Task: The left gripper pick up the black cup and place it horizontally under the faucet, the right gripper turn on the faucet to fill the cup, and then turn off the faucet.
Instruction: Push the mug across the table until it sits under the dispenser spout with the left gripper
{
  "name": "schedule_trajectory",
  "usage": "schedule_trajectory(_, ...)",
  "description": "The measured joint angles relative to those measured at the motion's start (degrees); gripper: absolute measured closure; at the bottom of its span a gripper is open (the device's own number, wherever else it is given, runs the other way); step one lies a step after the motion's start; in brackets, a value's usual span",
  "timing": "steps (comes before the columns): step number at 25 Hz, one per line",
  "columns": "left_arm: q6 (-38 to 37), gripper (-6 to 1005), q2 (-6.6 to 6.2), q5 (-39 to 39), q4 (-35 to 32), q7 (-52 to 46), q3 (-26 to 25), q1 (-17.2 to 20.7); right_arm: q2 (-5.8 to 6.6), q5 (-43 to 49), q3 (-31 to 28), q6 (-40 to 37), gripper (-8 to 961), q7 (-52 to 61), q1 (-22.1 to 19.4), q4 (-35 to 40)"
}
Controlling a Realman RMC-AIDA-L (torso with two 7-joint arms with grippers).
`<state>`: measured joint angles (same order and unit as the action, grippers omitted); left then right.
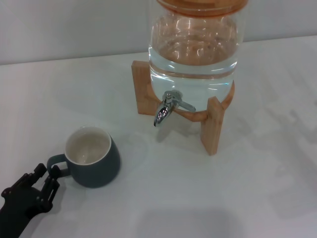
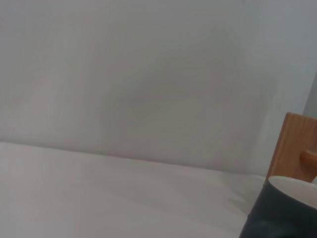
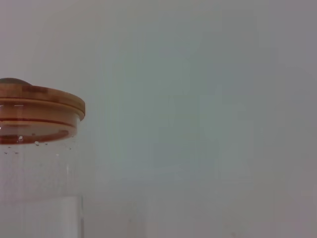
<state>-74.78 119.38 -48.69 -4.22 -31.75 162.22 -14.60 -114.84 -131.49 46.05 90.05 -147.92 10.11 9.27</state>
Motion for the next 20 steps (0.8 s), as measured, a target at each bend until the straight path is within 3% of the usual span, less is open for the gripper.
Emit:
schedule_trajectory(8,0.01,685,-0.12,-0.07,0.32,-1.50,0.02,-0.74,-0.04,0.08,0.00,-0.31,171,0.00,0.00,-0.13)
schedule_trajectory(13,0.27,739,-0.29,-0.50,0.78,-3.32,-0.06,-1.25,-0.04,0.10,0.00,-0.34,171,-0.05,0.04,-0.15)
schedule_trajectory(20,1.20,731,-0.38,-1.42,0.82,-4.13,-0.07,-1.91,-0.04,0.10,0.00,-0.41,172,-0.08,0.08,-0.14)
